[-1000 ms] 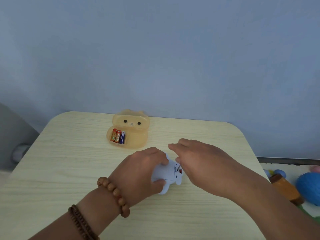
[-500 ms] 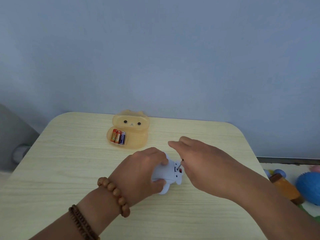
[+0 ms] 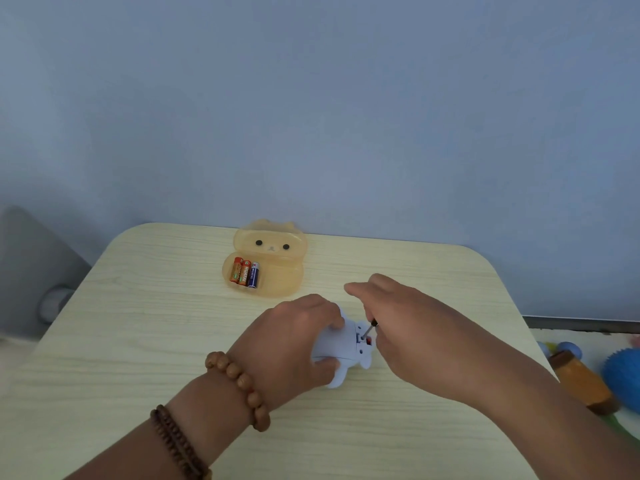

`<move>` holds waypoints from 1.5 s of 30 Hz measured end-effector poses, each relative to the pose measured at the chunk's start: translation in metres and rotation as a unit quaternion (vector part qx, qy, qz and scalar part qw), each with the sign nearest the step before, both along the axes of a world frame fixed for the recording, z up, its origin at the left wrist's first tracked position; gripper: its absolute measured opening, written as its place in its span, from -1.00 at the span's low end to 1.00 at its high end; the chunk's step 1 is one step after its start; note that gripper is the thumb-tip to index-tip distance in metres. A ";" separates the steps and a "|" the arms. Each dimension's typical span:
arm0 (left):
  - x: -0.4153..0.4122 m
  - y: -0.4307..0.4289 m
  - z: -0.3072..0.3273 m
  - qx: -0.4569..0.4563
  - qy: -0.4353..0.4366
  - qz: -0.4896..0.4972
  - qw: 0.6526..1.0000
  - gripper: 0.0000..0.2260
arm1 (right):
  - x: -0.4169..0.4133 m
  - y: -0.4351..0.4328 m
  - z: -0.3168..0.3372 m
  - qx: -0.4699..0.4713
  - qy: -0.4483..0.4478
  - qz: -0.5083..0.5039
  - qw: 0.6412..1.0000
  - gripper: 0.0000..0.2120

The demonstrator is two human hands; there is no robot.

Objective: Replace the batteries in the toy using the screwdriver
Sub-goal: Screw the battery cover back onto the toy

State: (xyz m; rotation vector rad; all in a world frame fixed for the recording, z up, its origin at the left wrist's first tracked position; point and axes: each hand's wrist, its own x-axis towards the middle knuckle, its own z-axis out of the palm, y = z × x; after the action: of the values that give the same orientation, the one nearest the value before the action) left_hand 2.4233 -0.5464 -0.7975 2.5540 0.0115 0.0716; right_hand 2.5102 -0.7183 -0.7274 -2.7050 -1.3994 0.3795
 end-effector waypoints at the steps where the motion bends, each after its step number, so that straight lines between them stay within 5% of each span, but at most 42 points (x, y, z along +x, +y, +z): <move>1: 0.000 0.000 0.000 0.000 0.000 0.001 1.000 -0.59 | -0.001 0.000 -0.001 0.003 -0.005 -0.005 1.000 -0.58; 4: -0.001 0.001 0.001 -0.002 0.001 0.002 1.000 -0.60 | 0.000 -0.001 -0.002 0.014 -0.043 -0.020 0.999 -0.74; 11: 0.000 0.000 0.003 0.003 0.006 -0.002 1.000 -0.56 | 0.003 0.000 -0.004 0.023 0.007 0.006 1.000 -0.53; 20: -0.001 0.001 0.002 0.003 0.005 0.007 1.000 -0.59 | 0.000 -0.003 -0.001 -0.014 -0.067 -0.001 0.998 -0.72; 23: -0.002 0.003 0.001 -0.005 0.011 0.010 1.000 -0.58 | 0.005 -0.016 -0.005 0.111 -0.057 -0.071 0.990 -0.85; 25: -0.003 0.004 0.001 -0.012 0.014 0.013 1.000 -0.58 | 0.009 -0.029 -0.015 0.258 -0.057 -0.175 0.948 -0.87; 27: -0.003 0.005 0.001 -0.013 0.015 0.012 1.000 -0.58 | 0.012 -0.041 -0.037 0.299 -0.072 -0.271 0.912 -0.85; 33: -0.002 0.003 0.001 -0.007 0.012 0.008 1.000 -0.60 | 0.010 -0.050 -0.093 0.267 -0.046 -0.423 0.865 -0.82; 45: 0.000 0.004 -0.006 -0.014 -0.008 0.005 1.000 -0.61 | 0.000 -0.046 -0.114 0.227 -0.114 -0.369 0.894 -0.77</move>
State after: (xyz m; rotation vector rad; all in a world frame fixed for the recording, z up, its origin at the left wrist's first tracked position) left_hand 2.4231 -0.5424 -0.8038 2.5255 0.0192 0.0961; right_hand 2.5104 -0.7640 -0.8415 -2.6516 -0.3144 -0.2938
